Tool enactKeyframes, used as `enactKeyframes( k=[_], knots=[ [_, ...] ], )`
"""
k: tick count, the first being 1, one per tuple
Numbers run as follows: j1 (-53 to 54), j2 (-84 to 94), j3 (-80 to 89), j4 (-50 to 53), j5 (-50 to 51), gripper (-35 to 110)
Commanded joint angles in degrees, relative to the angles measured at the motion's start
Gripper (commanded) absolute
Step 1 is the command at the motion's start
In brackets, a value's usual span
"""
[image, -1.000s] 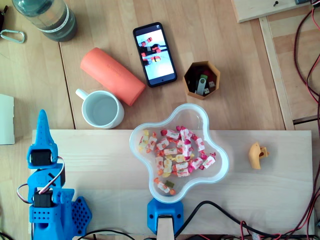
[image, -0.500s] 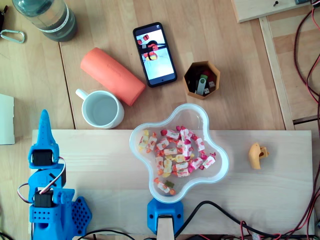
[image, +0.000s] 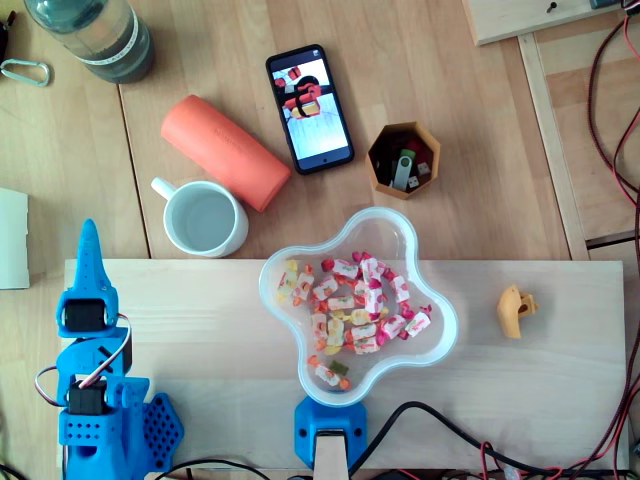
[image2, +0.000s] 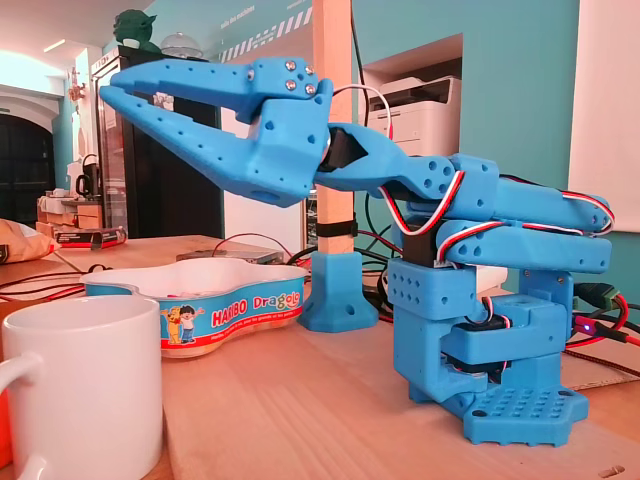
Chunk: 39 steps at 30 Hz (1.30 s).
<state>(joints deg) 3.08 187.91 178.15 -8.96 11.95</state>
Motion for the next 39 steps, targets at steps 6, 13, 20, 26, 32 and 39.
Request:
enactKeyframes(
  k=[6, 13, 20, 26, 32, 39],
  knots=[
    [2.1, 2.2, 2.0, -1.1, 1.1, 1],
    [4.6, 2.2, 2.0, -1.1, 0.7, 2],
    [6.3, 2.2, -2.5, -0.8, 1.8, 1],
    [6.9, 1.5, -10.9, 5.9, 4.0, 1],
    [11.8, -10.4, -27.9, 23.1, 16.7, 1],
    [21.2, -29.0, -51.8, 46.2, 31.0, 1]
  ],
)
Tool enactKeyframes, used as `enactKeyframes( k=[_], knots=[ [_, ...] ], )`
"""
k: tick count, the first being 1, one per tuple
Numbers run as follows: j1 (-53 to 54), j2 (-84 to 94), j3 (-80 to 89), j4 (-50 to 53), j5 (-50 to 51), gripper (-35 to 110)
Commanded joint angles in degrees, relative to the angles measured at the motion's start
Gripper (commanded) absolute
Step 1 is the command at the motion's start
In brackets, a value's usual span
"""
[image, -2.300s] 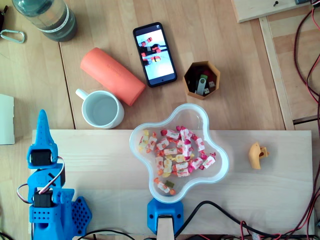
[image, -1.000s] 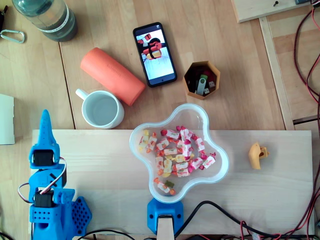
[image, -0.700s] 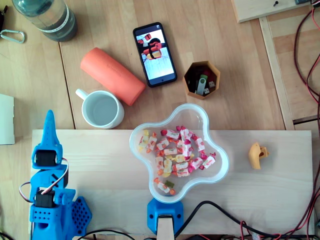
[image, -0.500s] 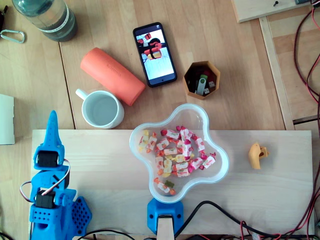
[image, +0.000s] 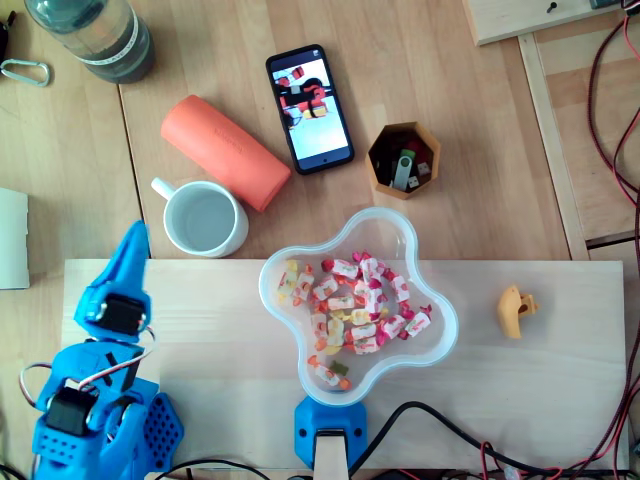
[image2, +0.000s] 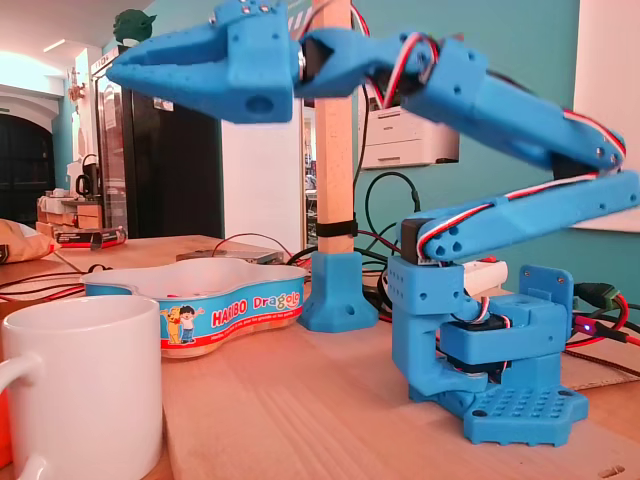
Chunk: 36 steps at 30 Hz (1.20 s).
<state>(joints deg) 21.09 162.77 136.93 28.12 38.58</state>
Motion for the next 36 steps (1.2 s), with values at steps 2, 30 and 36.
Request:
enactKeyframes(
  k=[2, 30, 36],
  knots=[
    [4.9, -8.8, -17.0, 16.3, 7.1, 1],
    [33.4, -71.0, -70.3, 55.7, -4.6, 2],
    [37.7, -82.4, -80.4, 56.3, -9.0, 2]
  ],
)
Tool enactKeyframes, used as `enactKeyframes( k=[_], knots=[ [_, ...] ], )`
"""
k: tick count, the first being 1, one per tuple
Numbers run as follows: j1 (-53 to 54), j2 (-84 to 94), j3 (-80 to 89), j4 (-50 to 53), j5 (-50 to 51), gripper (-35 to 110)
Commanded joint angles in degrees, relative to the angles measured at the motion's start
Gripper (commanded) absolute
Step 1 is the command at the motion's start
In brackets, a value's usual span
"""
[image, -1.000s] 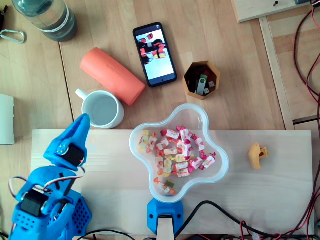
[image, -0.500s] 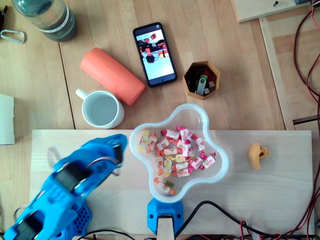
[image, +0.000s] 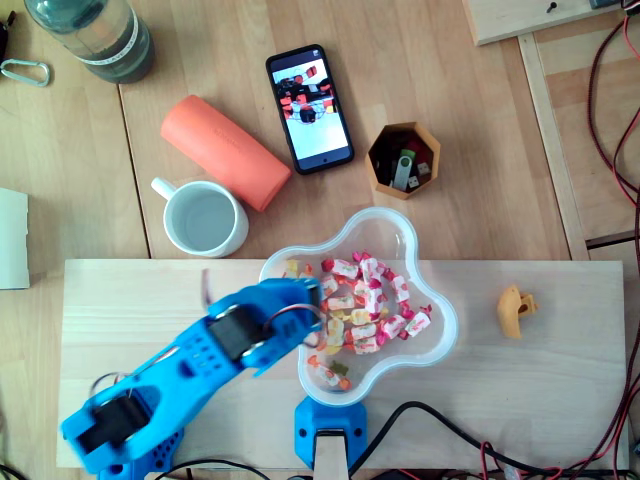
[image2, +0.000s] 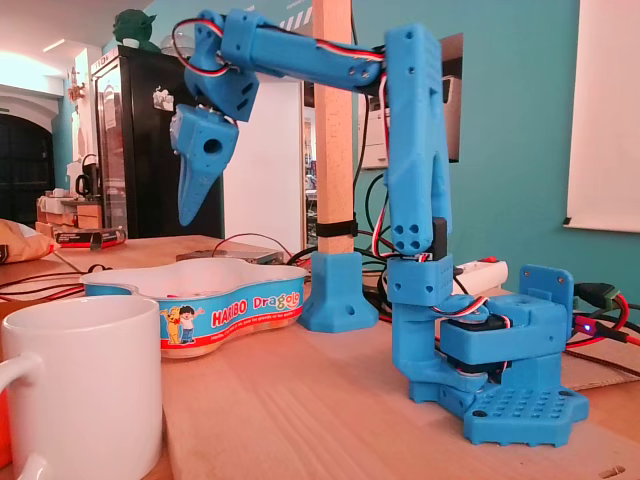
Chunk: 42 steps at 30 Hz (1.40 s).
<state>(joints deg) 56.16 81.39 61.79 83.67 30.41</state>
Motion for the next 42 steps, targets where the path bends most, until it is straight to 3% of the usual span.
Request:
enactKeyframes(
  k=[1, 10, 42],
  knots=[
    [3.3, -2.8, -6.2, 1.0, -1.4, 2],
    [4.7, -13.0, -10.7, 0.4, -6.4, 6],
    [4.7, -17.2, -9.7, -5.6, -12.0, 21]
  ],
)
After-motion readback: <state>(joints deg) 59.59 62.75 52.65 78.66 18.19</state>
